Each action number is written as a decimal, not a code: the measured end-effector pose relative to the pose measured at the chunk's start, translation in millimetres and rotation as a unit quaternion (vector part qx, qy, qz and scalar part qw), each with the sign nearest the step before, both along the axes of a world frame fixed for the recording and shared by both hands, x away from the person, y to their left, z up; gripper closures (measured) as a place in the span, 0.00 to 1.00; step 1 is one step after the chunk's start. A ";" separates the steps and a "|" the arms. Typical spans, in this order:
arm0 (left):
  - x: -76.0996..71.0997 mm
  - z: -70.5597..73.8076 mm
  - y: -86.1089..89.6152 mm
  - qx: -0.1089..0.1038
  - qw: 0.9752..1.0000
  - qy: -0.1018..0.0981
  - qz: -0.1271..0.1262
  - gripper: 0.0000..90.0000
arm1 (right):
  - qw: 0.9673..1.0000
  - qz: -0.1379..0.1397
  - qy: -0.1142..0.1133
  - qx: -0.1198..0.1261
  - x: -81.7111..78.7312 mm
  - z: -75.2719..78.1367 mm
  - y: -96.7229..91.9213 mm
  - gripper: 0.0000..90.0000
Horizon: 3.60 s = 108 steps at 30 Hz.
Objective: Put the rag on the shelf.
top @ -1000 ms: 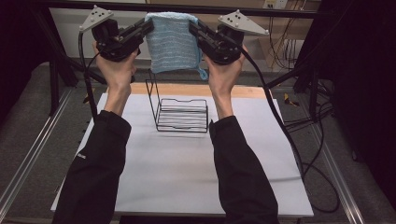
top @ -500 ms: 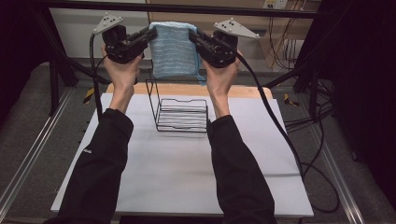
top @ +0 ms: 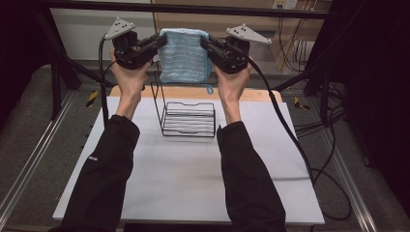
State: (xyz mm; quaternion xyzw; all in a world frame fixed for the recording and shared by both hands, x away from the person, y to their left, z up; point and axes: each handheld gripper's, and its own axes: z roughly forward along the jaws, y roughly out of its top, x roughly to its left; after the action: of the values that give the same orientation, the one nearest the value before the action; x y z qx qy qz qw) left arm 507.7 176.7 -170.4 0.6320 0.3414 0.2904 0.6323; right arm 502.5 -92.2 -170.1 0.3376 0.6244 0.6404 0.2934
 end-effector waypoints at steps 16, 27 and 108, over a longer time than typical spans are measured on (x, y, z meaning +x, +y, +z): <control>-2.3 -44.2 1.3 0.015 0.999 0.025 -0.018 0.89 | 1.000 0.012 0.020 -0.014 -2.2 -41.4 -8.3 0.88; -14.9 -52.4 10.8 0.011 0.998 0.033 -0.046 0.89 | 0.999 0.034 0.022 -0.017 -12.3 -53.9 -9.1 0.88; -47.4 -86.4 10.7 0.079 0.984 0.142 -0.071 0.96 | 0.980 0.107 0.117 -0.116 -45.7 -74.4 -10.3 0.97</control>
State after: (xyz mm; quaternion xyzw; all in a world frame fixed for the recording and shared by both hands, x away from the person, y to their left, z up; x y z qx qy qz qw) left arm 460.2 187.3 -256.8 0.7371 0.3579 0.1785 0.5448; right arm 456.8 -102.5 -244.6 0.3050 0.7570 0.5475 0.1849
